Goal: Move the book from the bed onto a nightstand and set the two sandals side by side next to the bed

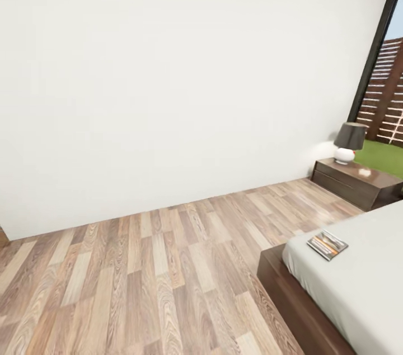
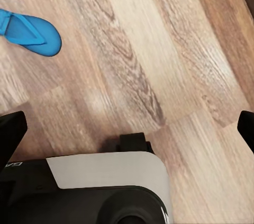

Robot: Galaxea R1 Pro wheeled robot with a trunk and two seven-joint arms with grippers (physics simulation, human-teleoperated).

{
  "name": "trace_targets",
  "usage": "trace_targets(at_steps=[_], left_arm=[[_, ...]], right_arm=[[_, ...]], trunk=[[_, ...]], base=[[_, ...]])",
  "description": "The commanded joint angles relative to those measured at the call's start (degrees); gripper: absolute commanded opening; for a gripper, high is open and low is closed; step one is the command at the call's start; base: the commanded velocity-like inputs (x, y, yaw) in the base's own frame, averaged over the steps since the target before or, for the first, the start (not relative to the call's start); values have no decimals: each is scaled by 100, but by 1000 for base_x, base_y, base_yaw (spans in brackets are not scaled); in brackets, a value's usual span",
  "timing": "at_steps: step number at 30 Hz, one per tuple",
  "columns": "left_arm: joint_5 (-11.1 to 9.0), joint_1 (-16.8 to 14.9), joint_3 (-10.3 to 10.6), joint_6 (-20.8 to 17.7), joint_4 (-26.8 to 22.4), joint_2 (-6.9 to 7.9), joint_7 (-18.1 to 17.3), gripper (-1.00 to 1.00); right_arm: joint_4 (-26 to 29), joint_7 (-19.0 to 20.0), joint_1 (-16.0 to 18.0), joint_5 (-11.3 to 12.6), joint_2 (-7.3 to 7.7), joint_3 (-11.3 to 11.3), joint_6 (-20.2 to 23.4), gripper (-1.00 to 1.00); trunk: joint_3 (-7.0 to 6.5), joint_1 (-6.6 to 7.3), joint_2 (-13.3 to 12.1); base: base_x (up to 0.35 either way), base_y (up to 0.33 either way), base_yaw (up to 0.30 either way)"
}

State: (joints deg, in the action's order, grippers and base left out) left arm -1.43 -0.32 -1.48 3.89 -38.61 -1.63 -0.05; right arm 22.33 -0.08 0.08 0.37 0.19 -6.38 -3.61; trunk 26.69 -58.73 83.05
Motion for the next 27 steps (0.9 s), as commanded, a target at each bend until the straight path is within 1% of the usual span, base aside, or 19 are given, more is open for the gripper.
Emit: trace_targets(at_steps=[1,27], left_arm=[[-15,-3,-11,15,3,-4,-1,100],[-15,-3,-10,15,3,-4,0,100]], right_arm=[[0,-1,1,3,-1,-12,-17,100],[0,-1,1,1,7,-12,-17,100]], trunk=[[5,0,3],[5,0,3]], base=[[0,0,272],[0,0,271]])
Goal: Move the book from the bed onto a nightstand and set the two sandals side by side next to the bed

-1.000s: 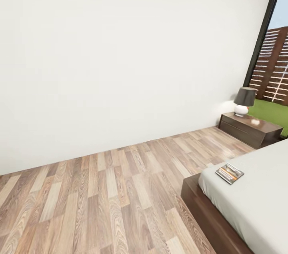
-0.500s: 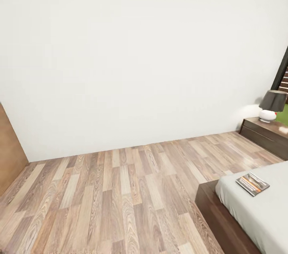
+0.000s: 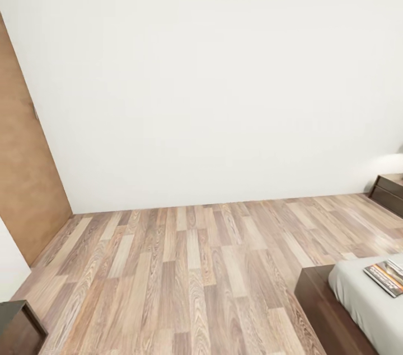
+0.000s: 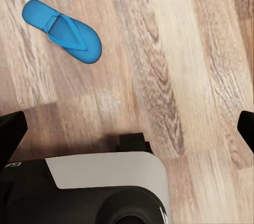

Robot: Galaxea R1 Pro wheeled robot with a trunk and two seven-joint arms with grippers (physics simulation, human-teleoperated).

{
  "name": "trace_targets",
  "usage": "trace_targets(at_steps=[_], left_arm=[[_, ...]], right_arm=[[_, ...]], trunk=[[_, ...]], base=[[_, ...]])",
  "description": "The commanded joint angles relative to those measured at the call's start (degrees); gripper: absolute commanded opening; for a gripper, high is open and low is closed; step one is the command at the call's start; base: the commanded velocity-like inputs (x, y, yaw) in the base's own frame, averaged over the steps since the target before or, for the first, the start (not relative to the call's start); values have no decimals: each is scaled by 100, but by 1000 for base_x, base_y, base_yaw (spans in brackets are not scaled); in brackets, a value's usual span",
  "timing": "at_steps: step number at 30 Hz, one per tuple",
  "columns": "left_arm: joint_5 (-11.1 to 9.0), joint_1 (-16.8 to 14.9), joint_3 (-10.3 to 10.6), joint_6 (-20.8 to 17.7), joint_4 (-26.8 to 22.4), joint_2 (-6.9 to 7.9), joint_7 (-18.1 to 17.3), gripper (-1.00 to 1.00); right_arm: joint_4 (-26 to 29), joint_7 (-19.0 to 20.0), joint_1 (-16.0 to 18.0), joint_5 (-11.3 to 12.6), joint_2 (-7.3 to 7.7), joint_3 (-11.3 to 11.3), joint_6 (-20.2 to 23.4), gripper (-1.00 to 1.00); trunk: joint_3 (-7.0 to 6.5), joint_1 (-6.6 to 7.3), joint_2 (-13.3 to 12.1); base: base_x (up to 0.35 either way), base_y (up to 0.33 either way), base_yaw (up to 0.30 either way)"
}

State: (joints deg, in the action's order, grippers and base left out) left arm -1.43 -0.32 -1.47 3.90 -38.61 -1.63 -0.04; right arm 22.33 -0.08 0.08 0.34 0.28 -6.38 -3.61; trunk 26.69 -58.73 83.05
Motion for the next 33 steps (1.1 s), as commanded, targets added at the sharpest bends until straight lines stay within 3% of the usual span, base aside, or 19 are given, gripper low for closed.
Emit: trace_targets(at_steps=[1,33], left_arm=[[-15,-3,-11,15,3,-4,-2,100],[-15,-3,-11,15,3,-4,-1,100]], right_arm=[[0,-1,1,3,-1,-12,-19,100],[0,-1,1,9,7,-12,-17,100]], trunk=[[5,0,3],[5,0,3]], base=[[0,0,271],[0,0,271]])
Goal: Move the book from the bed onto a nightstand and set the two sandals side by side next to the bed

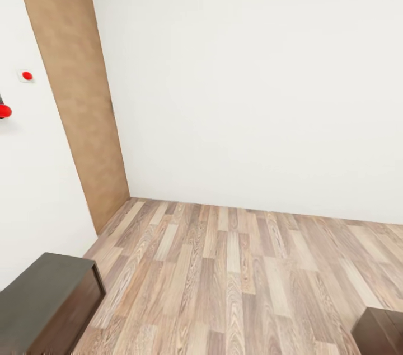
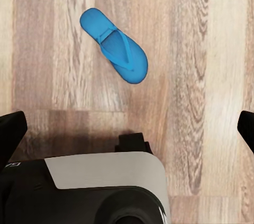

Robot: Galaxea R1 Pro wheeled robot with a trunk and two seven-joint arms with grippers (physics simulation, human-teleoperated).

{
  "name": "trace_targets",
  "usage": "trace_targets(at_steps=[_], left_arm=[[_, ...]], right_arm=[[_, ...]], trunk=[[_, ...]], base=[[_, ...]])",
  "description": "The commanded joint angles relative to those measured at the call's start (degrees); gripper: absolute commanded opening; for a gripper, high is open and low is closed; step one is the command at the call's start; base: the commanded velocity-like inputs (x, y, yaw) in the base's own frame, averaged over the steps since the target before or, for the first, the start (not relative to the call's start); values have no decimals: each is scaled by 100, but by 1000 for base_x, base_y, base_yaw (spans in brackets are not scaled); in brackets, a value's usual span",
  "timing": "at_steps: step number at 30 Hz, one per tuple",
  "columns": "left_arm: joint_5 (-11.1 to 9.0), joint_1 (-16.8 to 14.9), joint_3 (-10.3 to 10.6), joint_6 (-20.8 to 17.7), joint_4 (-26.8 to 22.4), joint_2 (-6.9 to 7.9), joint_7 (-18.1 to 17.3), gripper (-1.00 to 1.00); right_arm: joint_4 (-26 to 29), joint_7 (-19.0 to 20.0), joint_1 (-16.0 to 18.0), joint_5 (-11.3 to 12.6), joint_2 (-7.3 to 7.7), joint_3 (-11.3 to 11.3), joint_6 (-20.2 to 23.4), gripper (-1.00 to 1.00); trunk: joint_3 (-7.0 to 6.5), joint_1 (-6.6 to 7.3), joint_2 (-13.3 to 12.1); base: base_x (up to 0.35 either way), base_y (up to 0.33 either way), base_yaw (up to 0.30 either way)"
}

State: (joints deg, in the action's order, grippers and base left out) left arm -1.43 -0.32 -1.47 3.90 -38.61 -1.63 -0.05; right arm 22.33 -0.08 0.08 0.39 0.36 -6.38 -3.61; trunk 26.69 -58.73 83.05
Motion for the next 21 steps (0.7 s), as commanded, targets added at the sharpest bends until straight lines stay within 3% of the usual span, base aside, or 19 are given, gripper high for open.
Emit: trace_targets(at_steps=[1,21], left_arm=[[-15,-3,-11,15,3,-4,1,100],[-15,-3,-11,15,3,-4,-3,100]], right_arm=[[0,-1,1,5,-1,-12,-17,100],[0,-1,1,5,8,-12,-17,100]], trunk=[[5,0,3],[5,0,3]], base=[[0,0,271],[0,0,271]])
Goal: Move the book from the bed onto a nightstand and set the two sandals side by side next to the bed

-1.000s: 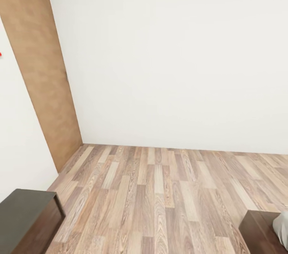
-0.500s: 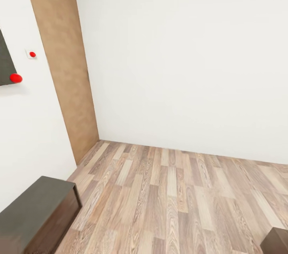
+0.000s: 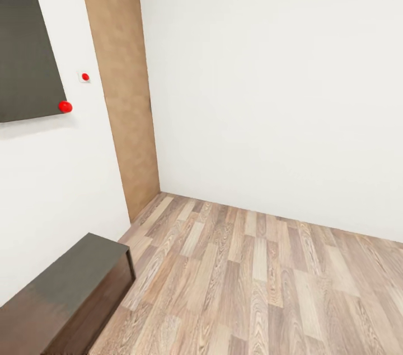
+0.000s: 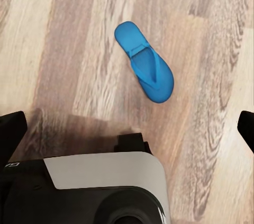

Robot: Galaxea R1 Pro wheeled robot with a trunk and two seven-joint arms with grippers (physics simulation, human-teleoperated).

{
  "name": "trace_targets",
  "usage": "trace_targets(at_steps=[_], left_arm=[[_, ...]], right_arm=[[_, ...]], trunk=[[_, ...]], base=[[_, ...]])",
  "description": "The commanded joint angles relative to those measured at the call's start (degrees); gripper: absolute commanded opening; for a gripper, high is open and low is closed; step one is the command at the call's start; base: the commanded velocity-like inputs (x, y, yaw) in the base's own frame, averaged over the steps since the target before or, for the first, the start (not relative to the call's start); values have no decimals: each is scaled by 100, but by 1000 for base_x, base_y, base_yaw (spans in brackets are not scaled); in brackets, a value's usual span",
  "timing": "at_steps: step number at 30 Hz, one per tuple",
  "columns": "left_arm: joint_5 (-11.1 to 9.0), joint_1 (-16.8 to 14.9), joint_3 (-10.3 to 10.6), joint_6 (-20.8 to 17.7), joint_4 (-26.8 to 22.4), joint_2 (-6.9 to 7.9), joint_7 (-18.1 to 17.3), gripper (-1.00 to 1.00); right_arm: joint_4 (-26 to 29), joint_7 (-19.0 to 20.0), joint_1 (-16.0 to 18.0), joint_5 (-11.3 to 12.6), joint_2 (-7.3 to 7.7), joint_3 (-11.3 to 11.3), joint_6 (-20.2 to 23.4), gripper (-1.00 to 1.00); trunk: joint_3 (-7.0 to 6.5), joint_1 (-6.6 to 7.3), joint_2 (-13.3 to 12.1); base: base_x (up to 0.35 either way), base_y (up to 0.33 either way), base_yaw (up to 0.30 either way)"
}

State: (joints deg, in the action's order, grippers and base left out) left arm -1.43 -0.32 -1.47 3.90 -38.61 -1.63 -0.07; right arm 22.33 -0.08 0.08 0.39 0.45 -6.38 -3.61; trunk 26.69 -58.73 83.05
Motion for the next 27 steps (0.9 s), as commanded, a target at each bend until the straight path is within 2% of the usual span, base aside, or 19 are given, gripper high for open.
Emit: trace_targets(at_steps=[1,27], left_arm=[[-15,-3,-11,15,3,-4,-1,100],[-15,-3,-11,15,3,-4,-1,100]], right_arm=[[0,-1,1,5,-1,-12,-17,100],[1,-1,1,5,6,-14,-20,100]], trunk=[[5,0,3],[5,0,3]], base=[[0,0,271],[0,0,270]])
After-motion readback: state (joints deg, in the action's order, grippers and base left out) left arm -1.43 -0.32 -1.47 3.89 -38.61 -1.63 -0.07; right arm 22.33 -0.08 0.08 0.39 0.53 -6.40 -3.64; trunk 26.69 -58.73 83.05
